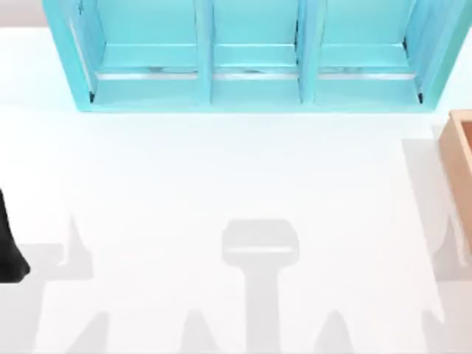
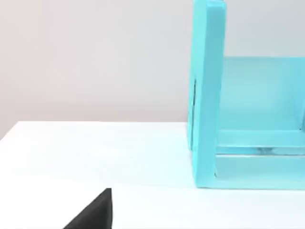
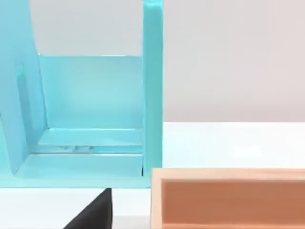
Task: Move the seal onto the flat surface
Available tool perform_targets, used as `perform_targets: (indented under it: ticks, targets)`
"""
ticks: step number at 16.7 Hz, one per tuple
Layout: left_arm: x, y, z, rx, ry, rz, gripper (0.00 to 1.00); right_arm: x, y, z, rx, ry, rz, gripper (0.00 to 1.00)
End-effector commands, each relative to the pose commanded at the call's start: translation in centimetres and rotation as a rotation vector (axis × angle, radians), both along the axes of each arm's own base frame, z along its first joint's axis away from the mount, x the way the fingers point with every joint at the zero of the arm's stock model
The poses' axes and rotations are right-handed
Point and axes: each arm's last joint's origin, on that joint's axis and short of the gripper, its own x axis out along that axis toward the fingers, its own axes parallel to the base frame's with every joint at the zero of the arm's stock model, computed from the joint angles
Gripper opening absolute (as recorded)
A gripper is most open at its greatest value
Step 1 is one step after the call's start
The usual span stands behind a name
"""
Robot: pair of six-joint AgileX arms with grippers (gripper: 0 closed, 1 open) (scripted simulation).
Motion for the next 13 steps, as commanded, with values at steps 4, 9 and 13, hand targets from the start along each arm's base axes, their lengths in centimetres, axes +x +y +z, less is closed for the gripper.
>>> perform_targets:
  ticks: [4, 9, 13]
  targets:
    - [0.0, 0.0, 0.0, 0.000, 0.000, 0.000, 1.00, 0.0, -0.1, 0.6, -0.015, 0.032, -0.014, 1.00]
    - [0.0, 0.0, 0.0, 0.000, 0.000, 0.000, 1.00, 0.8, -0.9, 5.0, -0.093, 0.273, -0.074, 1.00]
    - [0.0, 0.0, 0.0, 0.000, 0.000, 0.000, 1.00, 3.8, -2.1, 9.0, -0.138, 0.628, -0.096, 1.00]
